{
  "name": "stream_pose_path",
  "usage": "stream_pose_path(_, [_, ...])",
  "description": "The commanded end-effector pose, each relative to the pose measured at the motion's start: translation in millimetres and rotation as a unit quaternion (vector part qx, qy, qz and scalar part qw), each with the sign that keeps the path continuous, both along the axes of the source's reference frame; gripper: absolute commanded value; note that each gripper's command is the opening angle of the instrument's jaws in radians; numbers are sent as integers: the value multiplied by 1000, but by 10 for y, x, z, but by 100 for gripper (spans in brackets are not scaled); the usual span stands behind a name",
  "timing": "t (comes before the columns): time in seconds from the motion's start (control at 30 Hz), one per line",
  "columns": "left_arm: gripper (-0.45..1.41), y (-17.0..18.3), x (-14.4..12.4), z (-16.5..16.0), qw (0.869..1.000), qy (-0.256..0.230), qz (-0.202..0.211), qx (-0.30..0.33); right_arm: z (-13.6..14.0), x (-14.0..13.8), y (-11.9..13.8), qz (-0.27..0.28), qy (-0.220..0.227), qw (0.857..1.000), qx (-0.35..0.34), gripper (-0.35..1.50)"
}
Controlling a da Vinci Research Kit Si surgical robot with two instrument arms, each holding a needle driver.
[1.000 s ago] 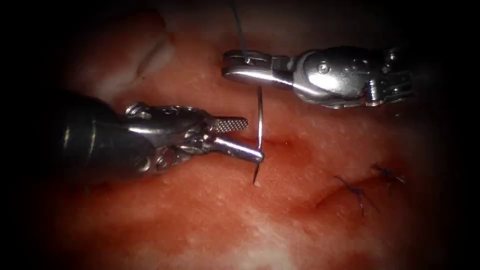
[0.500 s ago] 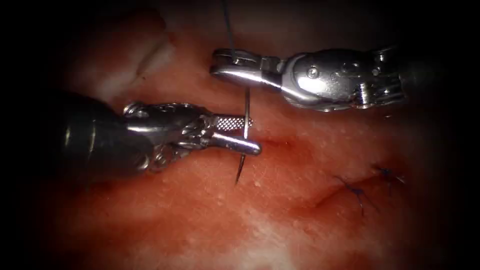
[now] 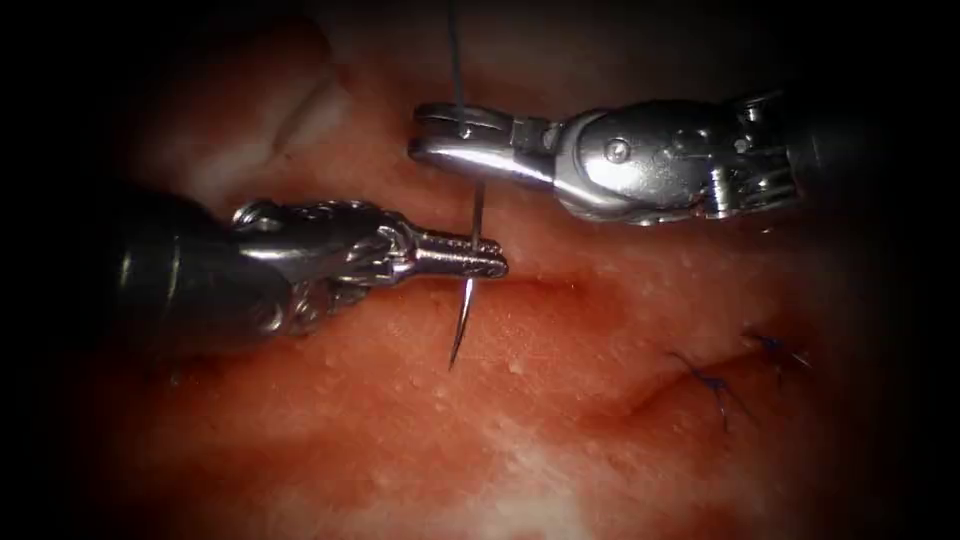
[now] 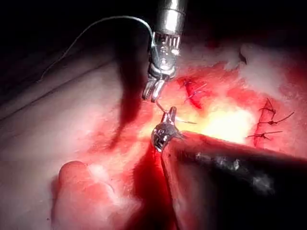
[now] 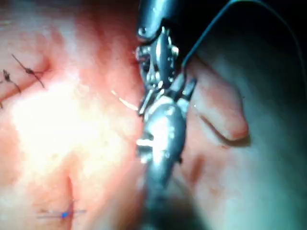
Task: Wound Closure
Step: Pass the needle back to the left tool to adjust the grip, then give the needle to the right gripper.
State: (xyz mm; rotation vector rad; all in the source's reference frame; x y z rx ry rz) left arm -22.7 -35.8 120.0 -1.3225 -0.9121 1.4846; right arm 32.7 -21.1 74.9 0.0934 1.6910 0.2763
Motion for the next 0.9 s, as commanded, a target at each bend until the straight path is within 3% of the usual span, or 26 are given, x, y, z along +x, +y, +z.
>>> stream_pose_path(0.03, [-45, -1, -5, 4, 1000, 0, 1, 0, 3, 6, -1, 1, 0, 1000, 1, -35])
stream_pose_path(0.2, [-45, 1, 5, 0, 1000, 6, -7, 1, 4, 7, 1, -5, 1, 1000, 28, -35])
stream_pose_path(0.23, [-45, 3, 9, -3, 1000, 3, -11, 2, 4, 9, 2, -11, -18, 999, 49, -10])
stream_pose_path(0.27, [-45, 3, 9, -3, 1000, 3, -11, 2, 4, 9, 2, -11, -18, 999, 49, -10])
stream_pose_path(0.3, [-45, 3, 10, -4, 1000, 4, -11, -1, 4, 9, 2, -5, -22, 998, 50, 15])
stream_pose_path(0.33, [-45, 4, 13, -6, 1000, 6, -14, 0, 3, 8, 3, 26, -45, 996, 78, 74])
stream_pose_path(0.37, [-45, 5, 14, -6, 1000, 6, -14, 0, 3, 7, 4, 30, -55, 995, 80, 89])
stream_pose_path(0.4, [-45, 5, 14, -6, 1000, 6, -14, 0, 3, 7, 4, 30, -55, 995, 80, 89])
stream_pose_path(0.5, [-45, 6, 16, -8, 1000, 7, -19, 1, 0, 7, 3, 20, -106, 990, 89, 116])
stream_pose_path(0.73, [-45, 7, 16, -8, 1000, 9, -23, 1, -3, 10, -3, 30, -133, 989, 65, 109])
stream_pose_path(0.9, [-45, 8, 17, -9, 1000, 11, -26, 1, -7, 9, -7, 68, -181, 981, 13, 104])
